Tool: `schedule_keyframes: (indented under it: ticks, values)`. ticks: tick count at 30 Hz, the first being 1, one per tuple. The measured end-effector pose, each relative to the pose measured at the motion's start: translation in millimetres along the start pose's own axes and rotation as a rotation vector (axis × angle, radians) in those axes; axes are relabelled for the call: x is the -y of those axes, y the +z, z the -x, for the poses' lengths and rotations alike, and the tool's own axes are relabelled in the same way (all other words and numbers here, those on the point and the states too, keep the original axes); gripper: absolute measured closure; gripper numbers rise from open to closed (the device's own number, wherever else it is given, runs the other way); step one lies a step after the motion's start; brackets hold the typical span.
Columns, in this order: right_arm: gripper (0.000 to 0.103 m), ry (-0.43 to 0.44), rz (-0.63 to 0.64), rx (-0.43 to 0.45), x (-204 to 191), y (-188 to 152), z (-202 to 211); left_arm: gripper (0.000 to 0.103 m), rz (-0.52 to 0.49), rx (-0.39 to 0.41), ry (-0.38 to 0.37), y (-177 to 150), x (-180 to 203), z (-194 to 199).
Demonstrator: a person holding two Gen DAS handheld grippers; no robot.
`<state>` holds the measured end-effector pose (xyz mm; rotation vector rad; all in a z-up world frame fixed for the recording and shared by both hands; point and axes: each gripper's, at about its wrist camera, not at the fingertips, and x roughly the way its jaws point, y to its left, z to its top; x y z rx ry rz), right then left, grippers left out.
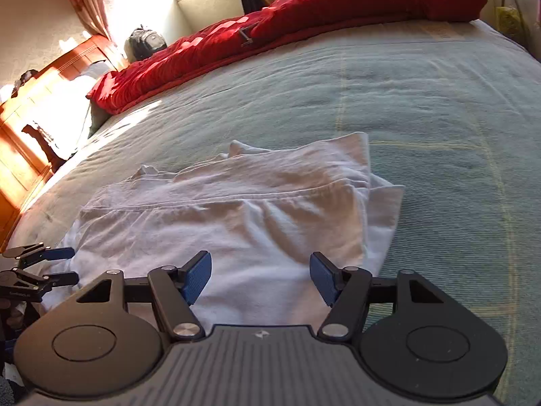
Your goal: Fold clothes
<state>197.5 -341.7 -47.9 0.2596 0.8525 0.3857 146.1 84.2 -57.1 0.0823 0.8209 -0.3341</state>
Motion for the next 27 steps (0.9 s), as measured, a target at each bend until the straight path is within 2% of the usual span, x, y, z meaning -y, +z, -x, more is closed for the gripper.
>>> schedule_keyframes:
  ticks: [1, 3, 6, 8, 11, 15, 18, 22, 27]
  values:
    - [0.033, -0.034, -0.008, 0.014, 1, -2, 8, 0.025, 0.013, -0.007, 0.024, -2, -3, 5]
    - [0.029, 0.021, -0.028, 0.035, -7, -3, 14, 0.026, 0.016, 0.002, 0.043, 0, -3, 14]
    - [0.021, 0.104, -0.058, 0.068, -18, -5, 24, 0.025, 0.014, 0.037, 0.017, 4, 2, 26]
    - [0.021, 0.172, -0.084, 0.068, -27, -9, 22, 0.025, 0.018, 0.037, -0.029, 5, 11, 23]
    - [0.021, 0.239, -0.124, 0.037, -42, -22, 9, 0.025, 0.026, 0.009, -0.036, -2, 22, 15]
    - [0.021, 0.215, -0.193, -0.018, -37, -53, 5, 0.025, 0.026, -0.007, 0.005, -21, 22, 18]
    - [0.021, 0.187, -0.261, 0.030, -14, -78, 31, 0.025, 0.016, -0.016, 0.026, -33, 19, 27]
    - [0.020, 0.144, -0.340, 0.105, 4, -91, 61, 0.025, 0.027, -0.003, -0.033, -28, 30, 29]
    - [0.013, 0.282, -0.334, 0.129, -15, -85, 59, 0.025, 0.041, 0.014, -0.111, -20, 45, 30]
